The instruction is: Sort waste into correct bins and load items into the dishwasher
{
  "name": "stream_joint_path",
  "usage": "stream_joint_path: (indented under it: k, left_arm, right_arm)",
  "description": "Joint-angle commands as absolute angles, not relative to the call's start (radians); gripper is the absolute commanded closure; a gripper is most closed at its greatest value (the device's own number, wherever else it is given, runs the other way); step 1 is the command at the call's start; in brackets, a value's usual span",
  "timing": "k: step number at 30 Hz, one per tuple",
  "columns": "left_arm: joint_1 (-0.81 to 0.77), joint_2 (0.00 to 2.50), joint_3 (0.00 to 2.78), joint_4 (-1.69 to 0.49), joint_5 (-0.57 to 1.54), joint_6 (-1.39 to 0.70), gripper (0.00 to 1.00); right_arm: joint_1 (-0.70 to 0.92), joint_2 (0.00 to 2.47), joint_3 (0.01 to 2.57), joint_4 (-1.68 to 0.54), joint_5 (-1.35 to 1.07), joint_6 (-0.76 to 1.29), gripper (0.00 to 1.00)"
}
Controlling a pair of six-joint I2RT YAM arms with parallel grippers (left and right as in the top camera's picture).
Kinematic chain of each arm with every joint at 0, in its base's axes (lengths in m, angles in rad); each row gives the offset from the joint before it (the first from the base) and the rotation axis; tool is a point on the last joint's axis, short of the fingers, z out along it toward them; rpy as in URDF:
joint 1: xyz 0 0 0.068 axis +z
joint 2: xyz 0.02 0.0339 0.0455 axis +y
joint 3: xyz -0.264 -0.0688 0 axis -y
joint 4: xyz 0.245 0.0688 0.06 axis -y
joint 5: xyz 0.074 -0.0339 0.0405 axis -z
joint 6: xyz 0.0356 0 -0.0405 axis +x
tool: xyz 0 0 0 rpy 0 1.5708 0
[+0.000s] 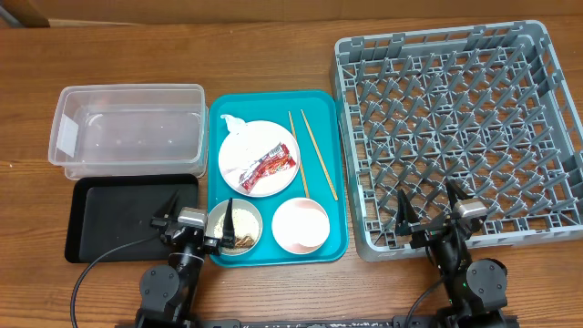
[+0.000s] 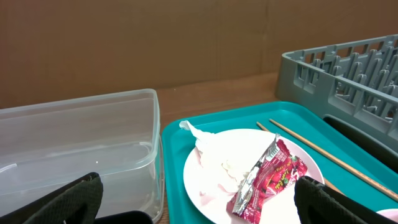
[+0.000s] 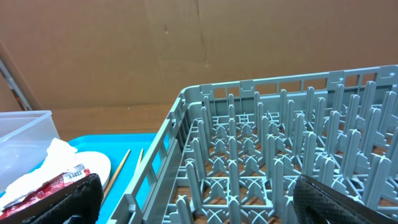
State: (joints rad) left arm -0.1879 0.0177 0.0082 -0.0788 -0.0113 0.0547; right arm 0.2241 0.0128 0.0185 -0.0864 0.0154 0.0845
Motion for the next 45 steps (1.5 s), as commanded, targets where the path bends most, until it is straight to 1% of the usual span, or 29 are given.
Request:
stream_joint_path:
  k: [1,38,42,45]
  left_arm:
    - [-0.19,0.014,0.006,-0.078,0.0,0.046,0.0]
    - [-0.19,0.014,0.006,-0.064,0.002,0.044,0.0]
    - [-0.19,0.014,0.006,-0.055,0.041,0.045,0.0]
    - [-0.19,0.014,0.006,0.017,0.139,0.045,0.0]
  right_arm:
    - [0.229,0.003,0.008,-0.08,0.024,0.081,0.0]
    - [0.229,0.003,0.008,-0.075,0.02,0.081,0.0]
    - [0.229,0.003,0.009,-0.067,0.01,0.082,0.0]
    - [0.229,0.003,0.009,-0.032,-0.081,0.082,0.0]
